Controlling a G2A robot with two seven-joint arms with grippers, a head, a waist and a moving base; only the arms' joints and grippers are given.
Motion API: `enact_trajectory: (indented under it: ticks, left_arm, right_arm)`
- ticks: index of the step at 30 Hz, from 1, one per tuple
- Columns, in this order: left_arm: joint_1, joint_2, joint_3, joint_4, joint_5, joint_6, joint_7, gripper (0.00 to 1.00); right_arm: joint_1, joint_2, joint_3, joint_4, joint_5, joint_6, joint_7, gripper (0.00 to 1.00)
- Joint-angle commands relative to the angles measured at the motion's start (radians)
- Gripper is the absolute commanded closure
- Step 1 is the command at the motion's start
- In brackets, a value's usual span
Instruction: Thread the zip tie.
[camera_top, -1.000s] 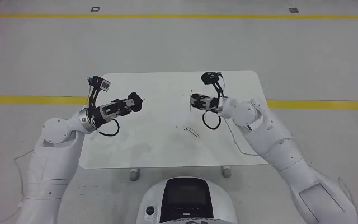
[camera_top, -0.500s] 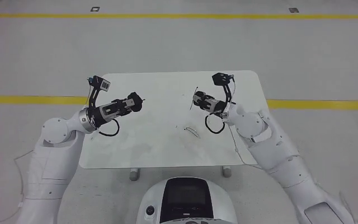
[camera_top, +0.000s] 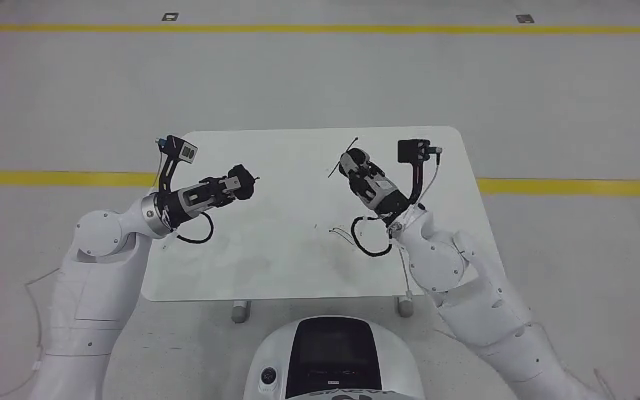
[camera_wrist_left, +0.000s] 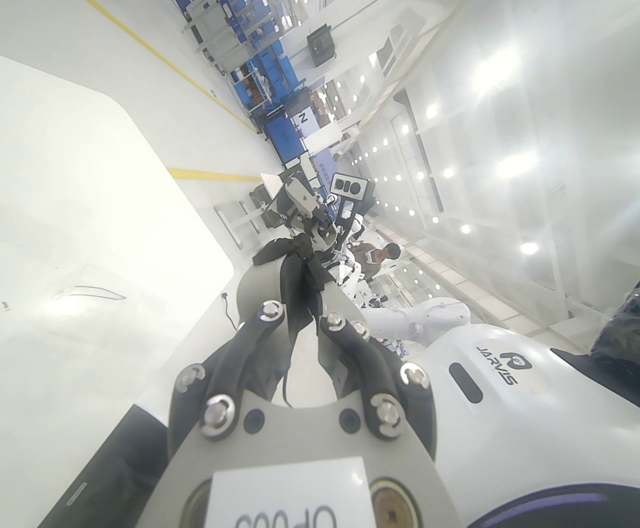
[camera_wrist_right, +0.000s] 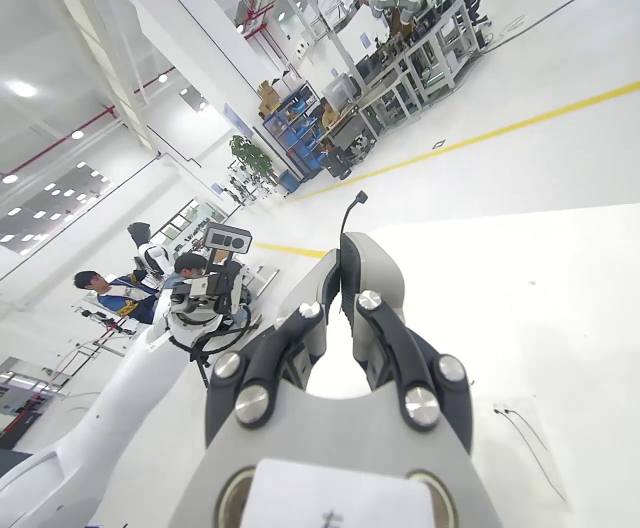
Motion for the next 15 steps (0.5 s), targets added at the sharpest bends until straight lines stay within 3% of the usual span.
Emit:
enact_trajectory:
  ticks: [1,7,13,15]
  left_arm:
    - [0.0,0.0,0.0,0.0,0.0,0.0,0.0,1.0]
    - [0.001,0.0,0.001,0.0,0.001,0.003,0.007,1.0]
    - [0.031,-0.006,0.061,-0.016,0.017,0.113,0.119,1.0]
    - [0.036,-0.008,0.078,-0.022,0.007,0.129,0.135,1.0]
  right_arm:
    - [0.0,0.0,0.0,0.0,0.001,0.001,0.001,1.0]
    - [0.0,0.0,0.0,0.0,0.001,0.001,0.001,1.0]
    - [-0.004,-0.01,-0.051,-0.032,-0.111,-0.017,-0.044,1.0]
    - [0.0,-0.016,-0.073,-0.032,-0.141,-0.023,-0.058,1.0]
